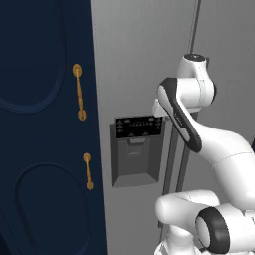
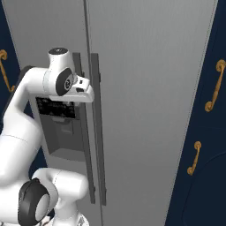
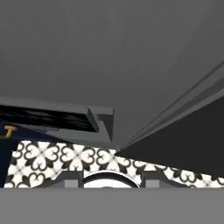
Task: Grab a lemon wedge from the fridge and one ice cube from the ice bowl, and put them in the glass of lemonade.
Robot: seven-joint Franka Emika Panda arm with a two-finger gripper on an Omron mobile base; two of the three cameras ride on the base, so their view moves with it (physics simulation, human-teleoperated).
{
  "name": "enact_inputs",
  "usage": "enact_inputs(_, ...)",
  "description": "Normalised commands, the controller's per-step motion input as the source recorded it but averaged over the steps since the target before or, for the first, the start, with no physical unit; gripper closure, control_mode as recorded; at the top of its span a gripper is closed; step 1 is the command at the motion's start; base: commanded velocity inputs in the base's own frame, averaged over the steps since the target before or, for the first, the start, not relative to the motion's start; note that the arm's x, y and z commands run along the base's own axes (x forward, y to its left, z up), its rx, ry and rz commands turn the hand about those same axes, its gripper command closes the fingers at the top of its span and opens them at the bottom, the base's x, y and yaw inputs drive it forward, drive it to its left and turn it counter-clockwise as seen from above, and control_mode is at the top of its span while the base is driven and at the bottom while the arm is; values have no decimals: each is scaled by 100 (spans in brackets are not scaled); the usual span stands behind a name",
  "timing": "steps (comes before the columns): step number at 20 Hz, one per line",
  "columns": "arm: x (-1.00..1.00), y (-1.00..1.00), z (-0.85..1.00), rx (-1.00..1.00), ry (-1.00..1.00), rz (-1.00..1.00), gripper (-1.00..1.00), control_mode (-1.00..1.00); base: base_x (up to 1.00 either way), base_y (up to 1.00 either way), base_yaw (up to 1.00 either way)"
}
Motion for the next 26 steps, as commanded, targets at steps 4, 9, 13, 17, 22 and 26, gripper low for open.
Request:
enact_inputs(4,-27,-11,-1,3,0,-1,-100,-100,0,0,0)
enact_inputs(9,-42,-23,-32,3,5,-4,-100,-100,0,0,0)
enact_inputs(13,-5,0,-24,0,7,-1,-100,-100,0,0,0)
enact_inputs(17,-10,0,0,0,0,0,-100,100,-6,0,0)
enact_inputs(22,0,0,0,0,0,0,-100,100,-48,-8,0)
enact_inputs(26,0,0,0,0,0,0,-100,100,-56,-9,0)
